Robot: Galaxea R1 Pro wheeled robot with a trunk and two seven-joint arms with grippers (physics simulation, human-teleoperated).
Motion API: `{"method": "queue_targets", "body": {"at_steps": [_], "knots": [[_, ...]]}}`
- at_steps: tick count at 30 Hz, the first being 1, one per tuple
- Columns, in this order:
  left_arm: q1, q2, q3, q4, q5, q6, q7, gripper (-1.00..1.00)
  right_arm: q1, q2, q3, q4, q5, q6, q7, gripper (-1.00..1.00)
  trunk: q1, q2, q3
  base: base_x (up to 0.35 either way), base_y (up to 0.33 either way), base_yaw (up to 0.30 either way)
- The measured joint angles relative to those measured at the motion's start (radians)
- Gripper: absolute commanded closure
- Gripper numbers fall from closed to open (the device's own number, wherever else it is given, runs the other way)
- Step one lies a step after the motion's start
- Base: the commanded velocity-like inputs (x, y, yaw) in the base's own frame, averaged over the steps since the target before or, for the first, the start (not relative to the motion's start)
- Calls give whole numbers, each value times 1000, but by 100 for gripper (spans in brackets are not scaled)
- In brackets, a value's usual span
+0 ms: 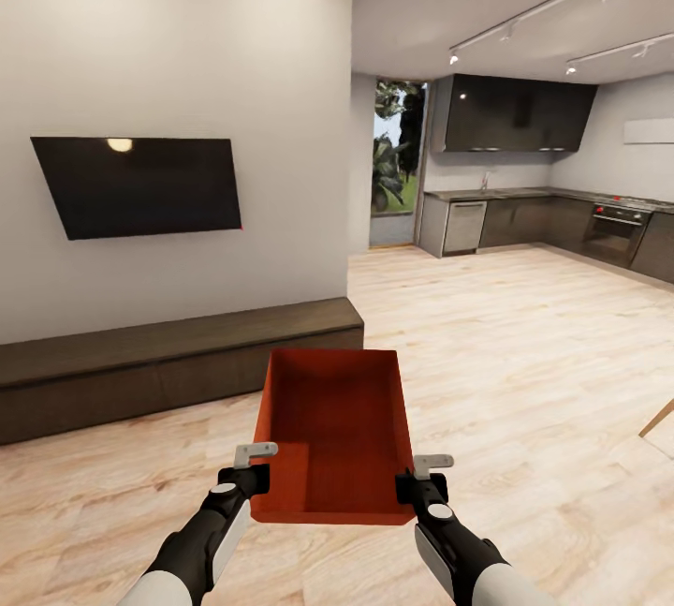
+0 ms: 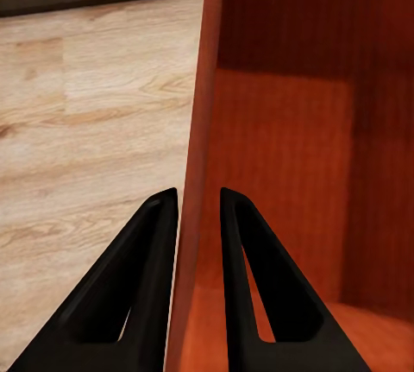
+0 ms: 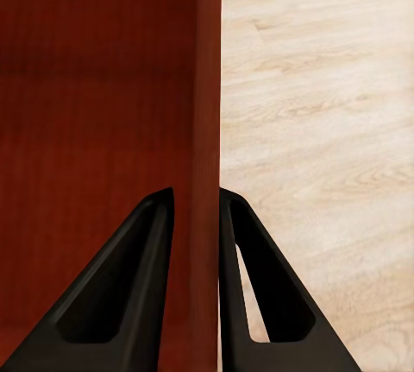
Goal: Move the two storage containers from the living room to the garage. In the garage, place one container on the floor and stack the other container on top of it (either order is fine).
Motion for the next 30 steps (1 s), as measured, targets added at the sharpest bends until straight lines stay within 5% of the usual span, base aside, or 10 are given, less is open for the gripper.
{"method": "queue_targets", "body": {"at_steps": [13,30], "knots": [[0,0,1,5,4,-3,0,100,0,-1,3,0,0,3,-1,100,0,0,0,0,0,-13],[0,0,0,4,2,-4,0,100,0,-1,2,0,0,1,-1,100,0,0,0,0,0,-228]]}}
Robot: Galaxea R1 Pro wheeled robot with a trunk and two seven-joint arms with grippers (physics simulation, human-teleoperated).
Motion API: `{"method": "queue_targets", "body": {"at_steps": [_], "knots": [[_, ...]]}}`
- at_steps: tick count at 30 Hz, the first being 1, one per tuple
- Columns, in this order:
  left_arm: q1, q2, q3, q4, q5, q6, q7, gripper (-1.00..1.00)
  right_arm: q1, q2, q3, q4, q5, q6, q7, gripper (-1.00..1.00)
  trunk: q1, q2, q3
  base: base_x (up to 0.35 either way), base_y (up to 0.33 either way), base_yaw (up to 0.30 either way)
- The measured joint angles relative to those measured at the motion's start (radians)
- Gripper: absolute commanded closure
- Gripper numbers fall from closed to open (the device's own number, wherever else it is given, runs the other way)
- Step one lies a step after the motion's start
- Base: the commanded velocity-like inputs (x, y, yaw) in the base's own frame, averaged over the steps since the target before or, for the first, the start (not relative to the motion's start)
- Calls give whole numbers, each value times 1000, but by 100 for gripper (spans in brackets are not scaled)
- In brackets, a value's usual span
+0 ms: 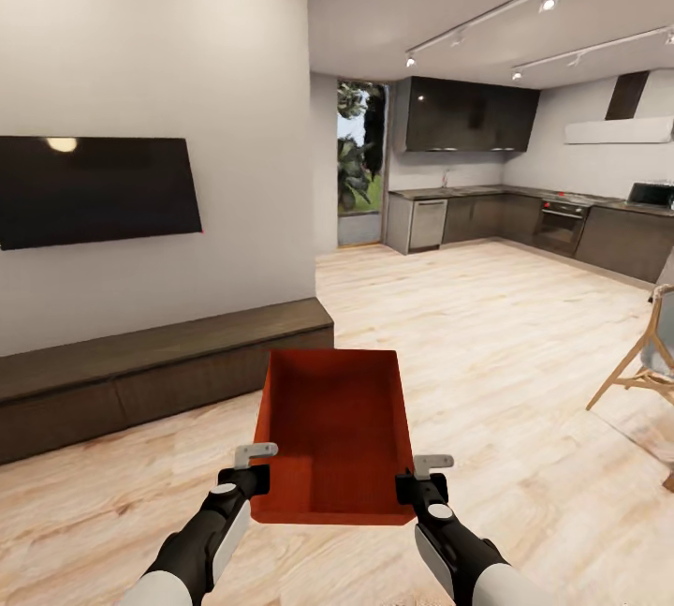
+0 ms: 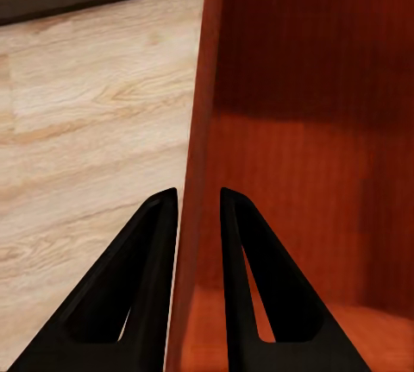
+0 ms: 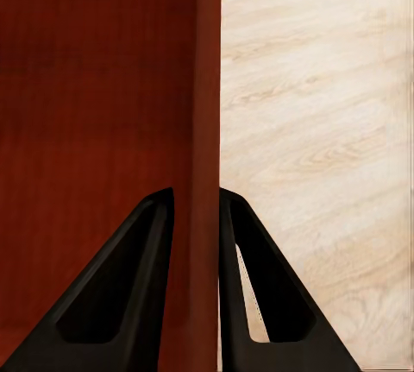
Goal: Move the two storage containers from the living room to the garage. In the garage, place one container on the floor and stack the other container on top of it (either order is fine).
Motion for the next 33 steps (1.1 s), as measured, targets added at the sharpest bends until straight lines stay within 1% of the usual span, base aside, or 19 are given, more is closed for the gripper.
{"method": "queue_targets", "body": {"at_steps": [15,24,33], "knots": [[0,0,1,-1,-2,1,0,100,0,0,-1,0,0,0,0,100,0,0,8,0,0,-238],[0,0,-1,0,1,-1,0,100,0,0,0,0,0,0,1,100,0,0,10,0,0,-25],[0,0,0,-2,-1,1,0,100,0,0,0,0,-1,0,0,100,0,0,19,0,0,-49]]}}
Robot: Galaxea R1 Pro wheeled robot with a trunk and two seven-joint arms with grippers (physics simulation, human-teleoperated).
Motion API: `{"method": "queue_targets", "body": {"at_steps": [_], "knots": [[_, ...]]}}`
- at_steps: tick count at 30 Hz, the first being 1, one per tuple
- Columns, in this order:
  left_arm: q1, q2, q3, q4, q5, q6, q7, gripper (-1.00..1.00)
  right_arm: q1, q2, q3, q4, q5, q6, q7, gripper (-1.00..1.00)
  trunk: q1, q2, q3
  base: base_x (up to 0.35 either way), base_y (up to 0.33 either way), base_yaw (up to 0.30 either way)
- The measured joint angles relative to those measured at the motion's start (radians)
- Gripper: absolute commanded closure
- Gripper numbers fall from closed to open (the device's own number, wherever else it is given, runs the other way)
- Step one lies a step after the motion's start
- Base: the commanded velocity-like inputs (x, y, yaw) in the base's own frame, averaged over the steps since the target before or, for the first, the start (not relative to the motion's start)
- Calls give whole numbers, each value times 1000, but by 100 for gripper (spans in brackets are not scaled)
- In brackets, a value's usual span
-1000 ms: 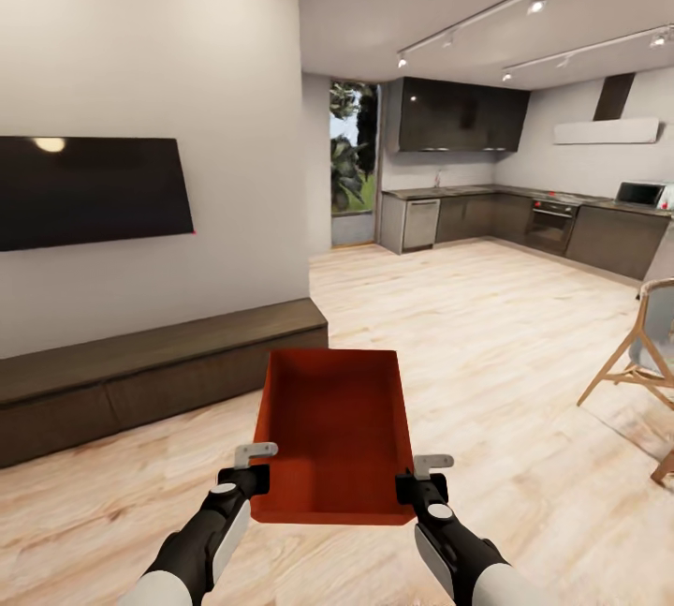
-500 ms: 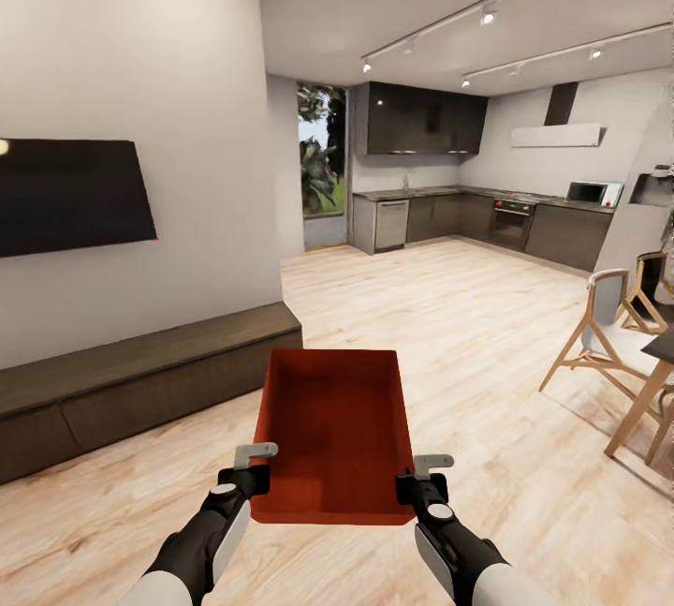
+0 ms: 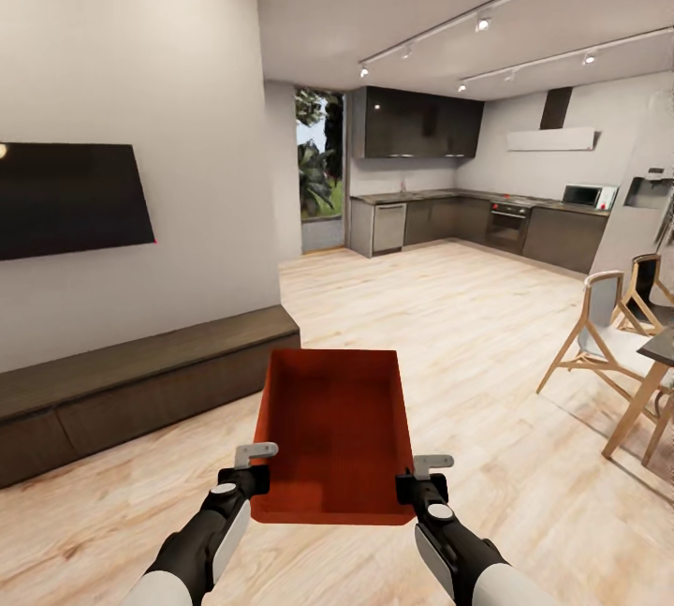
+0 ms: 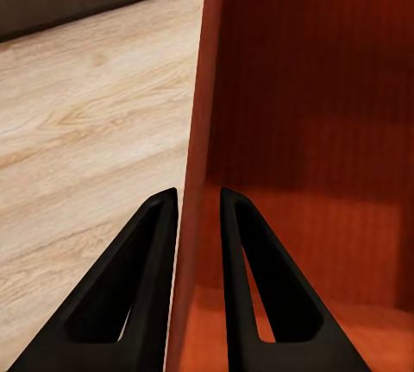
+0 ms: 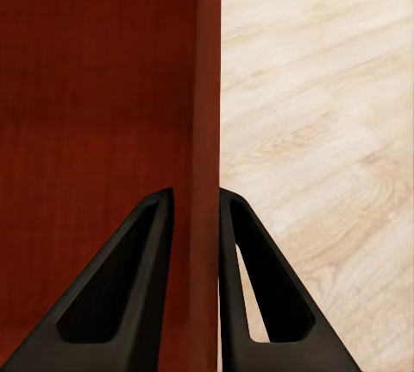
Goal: Move the two storage containers from the living room to the garage. In the garage, place one container on the floor and stack the other container on top of it (either order is fine).
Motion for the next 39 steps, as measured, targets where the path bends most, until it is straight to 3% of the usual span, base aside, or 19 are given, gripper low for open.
{"method": "queue_targets", "body": {"at_steps": [8,39], "knots": [[0,0,0,1,1,-2,0,100,0,0,0,0,1,-1,0,100,0,0,1,0,0,-84],[0,0,1,-1,-3,1,0,100,0,1,-1,1,1,-1,0,100,0,0,1,0,0,-243]]}}
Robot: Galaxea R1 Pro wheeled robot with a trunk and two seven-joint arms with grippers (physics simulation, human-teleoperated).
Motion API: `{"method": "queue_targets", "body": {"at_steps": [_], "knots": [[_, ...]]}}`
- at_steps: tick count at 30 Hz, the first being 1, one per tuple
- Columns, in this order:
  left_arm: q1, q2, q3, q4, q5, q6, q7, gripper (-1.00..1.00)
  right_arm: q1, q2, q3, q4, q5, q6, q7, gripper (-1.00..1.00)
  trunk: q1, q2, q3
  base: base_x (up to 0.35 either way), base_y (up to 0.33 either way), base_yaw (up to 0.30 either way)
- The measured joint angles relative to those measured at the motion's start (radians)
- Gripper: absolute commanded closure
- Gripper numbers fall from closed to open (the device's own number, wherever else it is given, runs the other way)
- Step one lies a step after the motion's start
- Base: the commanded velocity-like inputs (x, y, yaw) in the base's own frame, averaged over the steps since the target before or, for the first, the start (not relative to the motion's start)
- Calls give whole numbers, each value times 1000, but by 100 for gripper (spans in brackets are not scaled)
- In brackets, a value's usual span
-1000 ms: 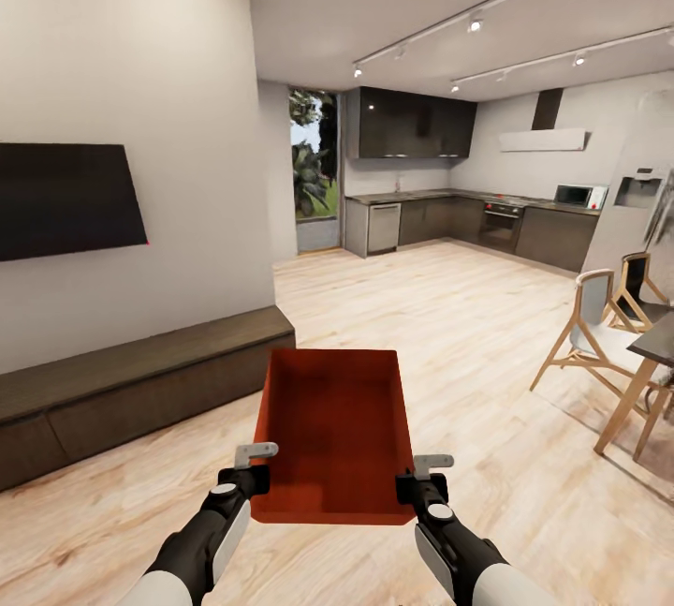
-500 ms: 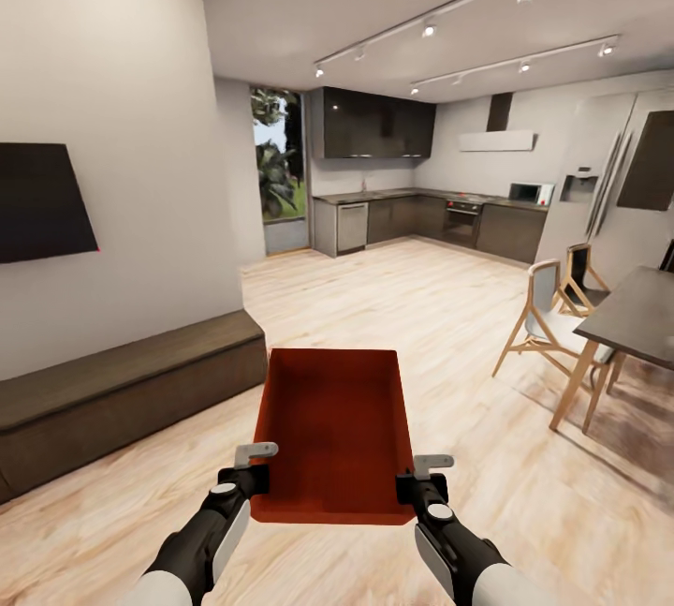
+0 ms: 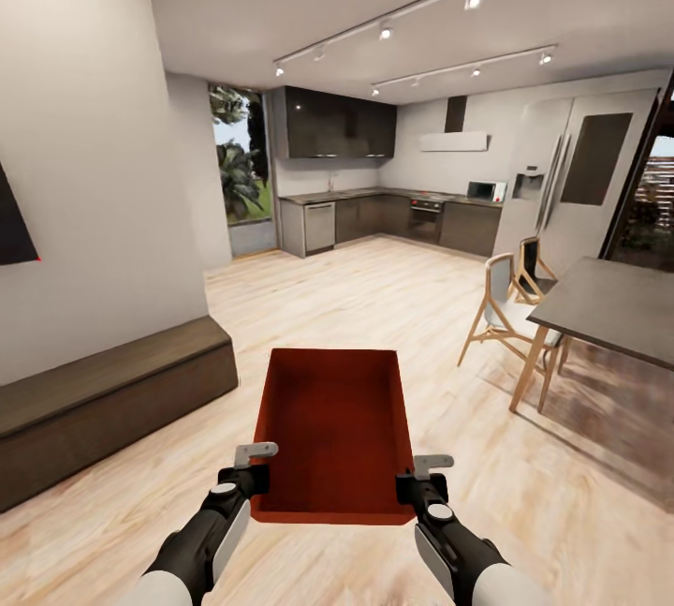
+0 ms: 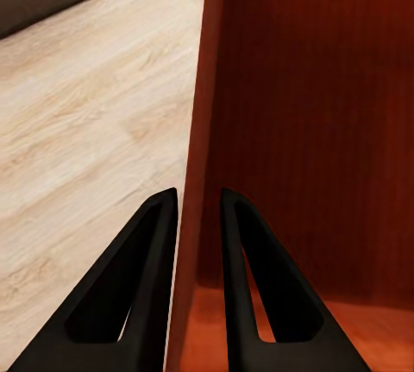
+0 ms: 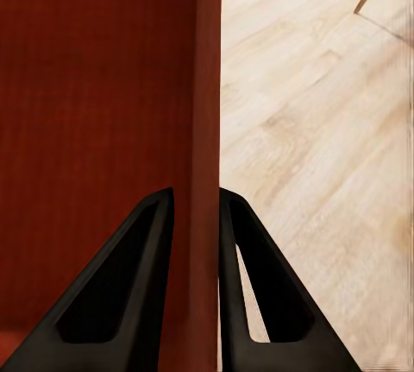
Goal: Move the two storage containers from the living room to the garage. In the garage, place one container on the floor and stack the other container on top of it (either order is fine).
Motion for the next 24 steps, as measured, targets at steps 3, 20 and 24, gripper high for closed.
{"method": "queue_targets", "body": {"at_steps": [3,20,24], "knots": [[0,0,1,-1,-2,1,0,100,0,0,0,0,0,0,0,100,0,0,0,0,0,-245],[0,0,1,-1,-1,1,0,100,0,0,0,0,0,1,0,100,0,0,0,0,0,-245],[0,0,0,-1,-1,1,0,100,0,0,0,0,0,0,0,100,0,0,0,0,0,-245]]}}
